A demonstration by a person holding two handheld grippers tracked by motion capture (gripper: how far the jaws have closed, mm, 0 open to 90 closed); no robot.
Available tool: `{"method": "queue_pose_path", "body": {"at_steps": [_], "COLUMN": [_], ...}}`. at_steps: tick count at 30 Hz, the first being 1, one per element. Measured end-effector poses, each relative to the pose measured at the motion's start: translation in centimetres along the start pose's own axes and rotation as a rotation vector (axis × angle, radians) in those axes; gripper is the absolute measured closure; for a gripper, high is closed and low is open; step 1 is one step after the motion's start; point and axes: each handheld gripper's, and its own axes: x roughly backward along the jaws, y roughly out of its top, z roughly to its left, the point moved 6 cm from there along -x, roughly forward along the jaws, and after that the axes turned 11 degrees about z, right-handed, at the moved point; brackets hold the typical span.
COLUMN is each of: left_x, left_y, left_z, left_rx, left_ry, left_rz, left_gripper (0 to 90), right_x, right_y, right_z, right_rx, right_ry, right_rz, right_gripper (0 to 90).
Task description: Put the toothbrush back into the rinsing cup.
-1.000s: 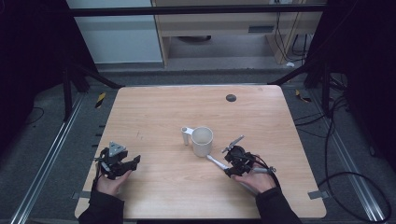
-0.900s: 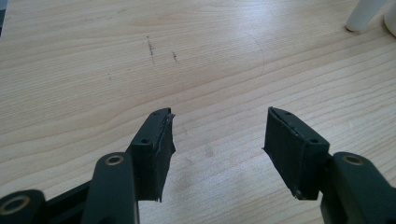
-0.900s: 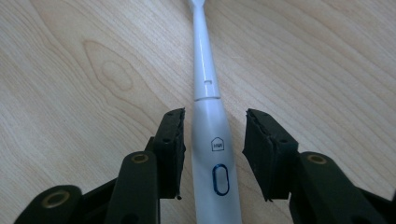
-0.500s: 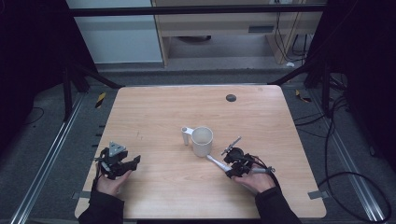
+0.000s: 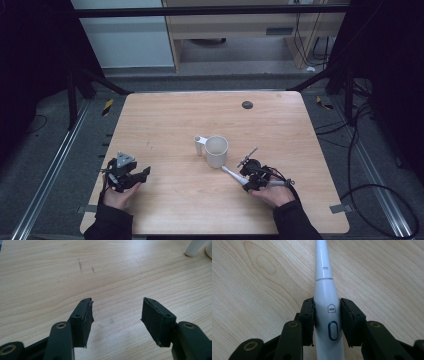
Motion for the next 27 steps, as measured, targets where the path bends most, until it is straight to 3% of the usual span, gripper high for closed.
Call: {"method": "queue_pose_path", "body": {"at_steps": [12, 27], "left_x": [0.0, 0.0], "left_y": [0.0, 0.0], "left_z": [0.0, 0.0], "left_rx": [0.0, -0.001], "left_ry": [0.0, 0.0], "left_rz": [0.0, 0.002], "left_gripper": [41.0, 41.0], "right_x": [0.1, 1.5], "right_y": [0.0, -0.8], "right_z": [0.0, -0.4], "right_rx": [0.0, -0.021], "right_ry": [0.0, 0.002], "right_rz": [0.018, -0.032], "right_gripper": [67.0, 67.3]}}
